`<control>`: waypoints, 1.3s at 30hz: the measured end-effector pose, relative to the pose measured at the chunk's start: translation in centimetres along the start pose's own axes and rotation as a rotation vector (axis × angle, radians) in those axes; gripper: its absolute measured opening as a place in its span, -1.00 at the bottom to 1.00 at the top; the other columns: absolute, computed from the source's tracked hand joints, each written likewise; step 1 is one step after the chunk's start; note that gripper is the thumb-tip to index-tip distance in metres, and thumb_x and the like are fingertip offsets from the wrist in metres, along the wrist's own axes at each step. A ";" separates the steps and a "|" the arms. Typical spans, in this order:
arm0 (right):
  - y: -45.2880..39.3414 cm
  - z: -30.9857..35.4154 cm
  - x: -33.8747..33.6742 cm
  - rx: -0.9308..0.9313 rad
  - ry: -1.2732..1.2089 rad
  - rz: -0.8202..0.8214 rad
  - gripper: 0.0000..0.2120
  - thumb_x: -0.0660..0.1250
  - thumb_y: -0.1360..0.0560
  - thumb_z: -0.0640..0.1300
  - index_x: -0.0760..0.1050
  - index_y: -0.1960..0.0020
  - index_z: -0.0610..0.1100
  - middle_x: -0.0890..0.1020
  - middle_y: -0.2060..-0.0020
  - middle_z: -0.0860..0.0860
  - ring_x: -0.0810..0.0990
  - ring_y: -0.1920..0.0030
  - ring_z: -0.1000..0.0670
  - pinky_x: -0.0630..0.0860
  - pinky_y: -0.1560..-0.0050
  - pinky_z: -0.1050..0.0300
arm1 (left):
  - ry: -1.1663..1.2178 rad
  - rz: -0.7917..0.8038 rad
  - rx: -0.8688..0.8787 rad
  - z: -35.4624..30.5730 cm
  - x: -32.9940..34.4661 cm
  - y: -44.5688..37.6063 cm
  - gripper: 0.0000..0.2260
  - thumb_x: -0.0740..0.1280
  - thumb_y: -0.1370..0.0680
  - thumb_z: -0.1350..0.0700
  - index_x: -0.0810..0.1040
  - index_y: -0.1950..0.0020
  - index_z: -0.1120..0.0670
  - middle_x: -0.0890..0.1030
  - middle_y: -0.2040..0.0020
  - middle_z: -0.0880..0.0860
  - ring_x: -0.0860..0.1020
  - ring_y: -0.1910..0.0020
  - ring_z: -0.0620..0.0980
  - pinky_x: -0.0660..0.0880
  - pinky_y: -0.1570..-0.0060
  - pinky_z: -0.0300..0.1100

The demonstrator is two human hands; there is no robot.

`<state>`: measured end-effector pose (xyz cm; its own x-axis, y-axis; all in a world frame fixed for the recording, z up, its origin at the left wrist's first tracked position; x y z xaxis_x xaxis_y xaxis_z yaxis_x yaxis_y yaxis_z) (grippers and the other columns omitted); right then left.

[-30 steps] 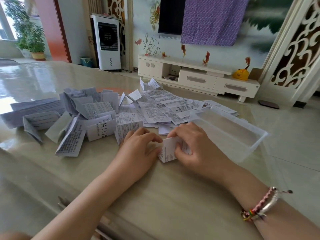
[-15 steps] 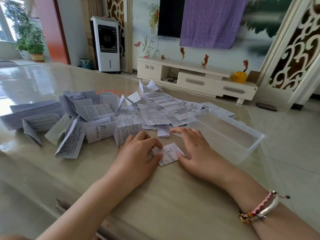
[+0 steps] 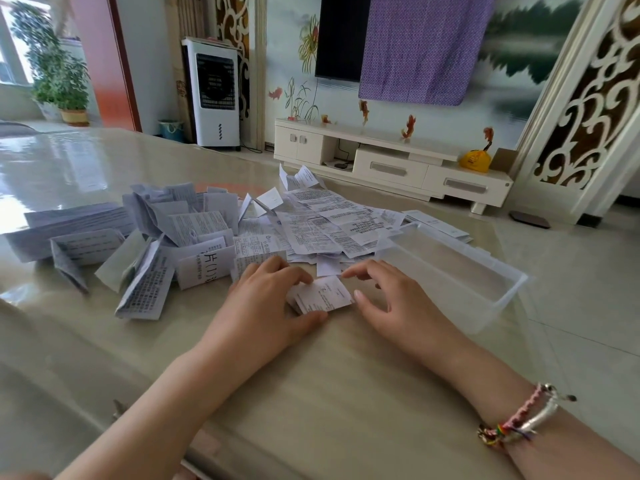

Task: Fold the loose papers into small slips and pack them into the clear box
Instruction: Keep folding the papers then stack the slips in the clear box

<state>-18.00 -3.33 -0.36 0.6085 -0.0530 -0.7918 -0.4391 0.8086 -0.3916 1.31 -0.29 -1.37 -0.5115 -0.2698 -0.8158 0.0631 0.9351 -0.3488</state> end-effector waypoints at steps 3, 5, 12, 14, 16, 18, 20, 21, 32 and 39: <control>-0.3 0.5 0.2 -0.034 0.057 0.001 -0.76 0.29 -0.54 -0.17 0.52 -0.19 0.00 0.52 -0.15 0.15 0.41 -0.24 0.16 0.22 -0.19 0.51 | -0.027 -0.071 -0.061 0.9 -1.2 -0.1 -0.58 0.41 -0.41 -0.23 0.50 -0.22 -0.16 0.40 -0.11 -0.16 0.35 -0.16 -0.05 0.36 -0.19 -0.11; -0.7 0.9 0.5 -0.041 0.121 0.032 -0.75 0.27 -0.56 -0.14 0.52 -0.22 -0.02 0.45 -0.25 0.14 0.33 -0.30 0.17 0.11 -0.18 0.58 | -0.081 -0.103 -0.118 1.6 -1.9 -0.2 -0.60 0.39 -0.45 -0.19 0.49 -0.24 -0.14 0.39 -0.16 -0.13 0.33 -0.20 -0.03 0.36 -0.20 -0.11; -4.5 1.8 0.5 0.038 0.162 0.049 -0.81 0.21 -0.57 -0.17 0.55 -0.11 -0.09 0.41 -0.28 0.04 0.30 -0.36 0.06 0.19 -0.16 0.32 | -0.154 -0.160 -0.239 2.9 -2.4 -0.9 -0.71 0.29 -0.56 -0.03 0.47 -0.28 -0.08 0.32 -0.32 -0.07 0.23 -0.31 0.04 0.30 -0.22 -0.07; -6.3 1.9 0.3 0.077 0.131 -0.029 -0.86 0.22 -0.55 -0.20 0.55 -0.01 -0.13 0.46 -0.13 0.01 0.37 -0.25 0.03 0.23 -0.05 0.29 | -0.170 -0.162 -0.264 3.0 -2.2 -1.0 -0.73 0.26 -0.58 0.01 0.47 -0.29 -0.07 0.28 -0.38 -0.06 0.18 -0.35 0.06 0.28 -0.26 -0.04; -8.0 1.7 0.4 0.113 0.153 -0.095 -0.88 0.21 -0.54 -0.20 0.52 0.01 -0.15 0.47 -0.05 -0.02 0.39 -0.18 -0.01 0.22 0.04 0.24 | -0.181 -0.157 -0.299 3.1 -2.0 -1.2 -0.75 0.23 -0.60 0.06 0.48 -0.28 -0.06 0.23 -0.43 -0.05 0.13 -0.38 0.09 0.27 -0.29 0.00; -9.9 1.1 1.0 0.178 0.225 -0.074 -0.85 0.18 -0.56 -0.16 0.50 -0.05 -0.15 0.46 -0.10 -0.06 0.37 -0.21 -0.05 0.24 0.01 0.20 | -0.185 -0.157 -0.312 3.1 -2.1 -1.4 -0.75 0.22 -0.59 0.13 0.48 -0.26 -0.04 0.20 -0.45 -0.04 0.10 -0.38 0.11 0.27 -0.30 0.01; -11.5 0.1 1.9 0.300 0.299 0.053 -0.77 0.13 -0.59 -0.08 0.45 -0.15 -0.16 0.42 -0.23 -0.11 0.32 -0.30 -0.10 0.30 -0.13 0.12 | -0.192 -0.151 -0.274 3.0 -2.0 -1.6 -0.70 0.20 -0.57 0.21 0.48 -0.26 -0.03 0.19 -0.44 -0.04 0.12 -0.37 0.11 0.28 -0.27 -0.01; -12.4 -0.3 2.3 0.359 0.335 0.124 -0.74 0.09 -0.61 -0.04 0.45 -0.14 -0.16 0.39 -0.29 -0.15 0.30 -0.34 -0.15 0.31 -0.21 0.07 | -0.190 -0.150 -0.236 2.9 -1.9 -1.8 -0.67 0.20 -0.55 0.25 0.49 -0.26 -0.03 0.20 -0.43 -0.04 0.13 -0.36 0.11 0.29 -0.25 -0.03; -15.1 -2.2 4.2 0.585 0.397 0.257 -0.53 -0.06 -0.63 0.04 0.41 -0.30 -0.22 0.44 -0.32 -0.23 0.38 -0.32 -0.24 0.37 -0.31 -0.07 | -0.098 -0.181 -0.173 2.1 -2.5 -1.2 -0.70 0.26 -0.55 0.11 0.47 -0.27 -0.08 0.07 -0.50 -0.07 0.08 -0.41 0.03 0.24 -0.32 -0.09; -11.4 1.6 1.0 0.130 0.357 -0.069 -0.68 0.09 -0.62 -0.17 0.42 -0.29 -0.28 0.43 -0.30 -0.13 0.36 -0.31 -0.12 0.31 -0.30 0.04 | 0.001 -0.223 -0.042 1.2 -2.3 -0.5 -0.69 0.33 -0.52 0.12 0.49 -0.26 -0.06 0.16 -0.46 -0.11 0.19 -0.38 -0.01 0.22 -0.27 -0.19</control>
<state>-11.28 -11.65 4.06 0.3550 -0.2922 -0.8880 -0.3034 0.8625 -0.4051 3.47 -0.46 0.11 -0.5094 -0.4705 -0.7205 -0.0872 0.8612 -0.5007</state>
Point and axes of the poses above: each hand's wrist, its own y-axis away from the middle knuckle, its own x-axis out of the palm, z = x × y, the point moved 2 cm from there along -y, towards the middle knuckle
